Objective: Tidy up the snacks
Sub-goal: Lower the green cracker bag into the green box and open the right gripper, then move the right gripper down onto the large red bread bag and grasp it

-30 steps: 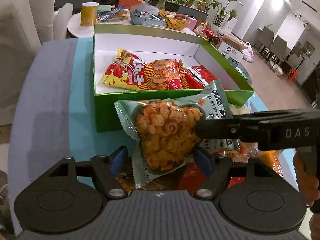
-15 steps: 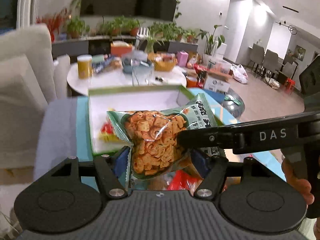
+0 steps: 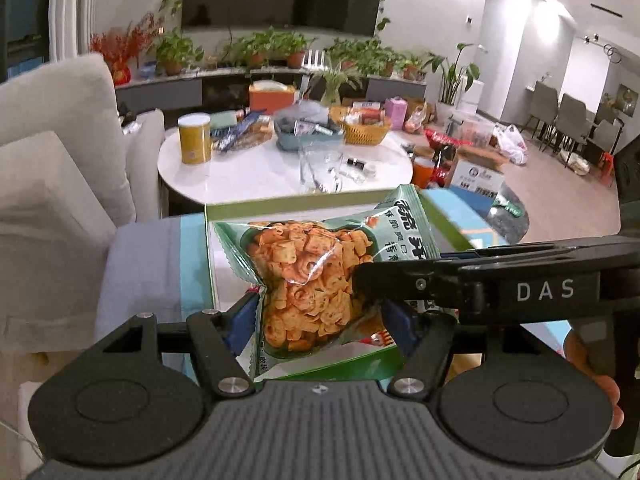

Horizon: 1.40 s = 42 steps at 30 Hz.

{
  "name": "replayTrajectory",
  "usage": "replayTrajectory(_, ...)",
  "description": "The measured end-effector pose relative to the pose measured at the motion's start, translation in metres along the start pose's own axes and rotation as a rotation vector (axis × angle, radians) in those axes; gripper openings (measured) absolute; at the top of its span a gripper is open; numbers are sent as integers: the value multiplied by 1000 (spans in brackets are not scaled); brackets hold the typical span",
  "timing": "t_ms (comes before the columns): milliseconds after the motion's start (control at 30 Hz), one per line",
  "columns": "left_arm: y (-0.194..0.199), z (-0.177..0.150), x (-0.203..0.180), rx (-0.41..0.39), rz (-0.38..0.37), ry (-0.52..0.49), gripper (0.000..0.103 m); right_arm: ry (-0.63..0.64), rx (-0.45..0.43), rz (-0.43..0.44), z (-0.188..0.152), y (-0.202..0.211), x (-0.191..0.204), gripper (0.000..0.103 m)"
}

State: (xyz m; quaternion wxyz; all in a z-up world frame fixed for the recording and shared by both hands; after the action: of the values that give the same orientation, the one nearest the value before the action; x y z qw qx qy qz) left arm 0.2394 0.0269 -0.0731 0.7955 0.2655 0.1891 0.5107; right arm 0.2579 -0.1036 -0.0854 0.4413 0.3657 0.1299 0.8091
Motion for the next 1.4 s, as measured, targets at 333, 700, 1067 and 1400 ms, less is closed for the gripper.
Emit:
replayTrajectory(333, -44, -20, 6, 104, -13, 12, 63, -38, 78, -22, -16, -30, -28, 62)
replayTrajectory(700, -66, -29, 12, 153, 59, -14, 62, 43, 80, -216, -23, -48, -56, 63)
replayTrajectory(1067, -42, -25, 3, 125, 75, -12, 62, -39, 33, -154, -23, 1, -50, 68)
replayTrajectory(1400, -6, -30, -12, 101, 108, -31, 62, -16, 3, -119, -36, 47, -23, 72)
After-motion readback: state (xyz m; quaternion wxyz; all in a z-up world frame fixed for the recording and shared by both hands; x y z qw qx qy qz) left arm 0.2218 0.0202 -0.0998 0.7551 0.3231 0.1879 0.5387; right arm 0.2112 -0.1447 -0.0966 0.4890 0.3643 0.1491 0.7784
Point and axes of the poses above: each gripper's, at about its wrist camera, not at the fingertips, and y roughly against the way its jaws point, x to its left, z to its top, the point moved 10 cm from there along -y, roughly the way its jaws point, and after that the axes turned 6 degrees about -y, right-handed, at the moved point
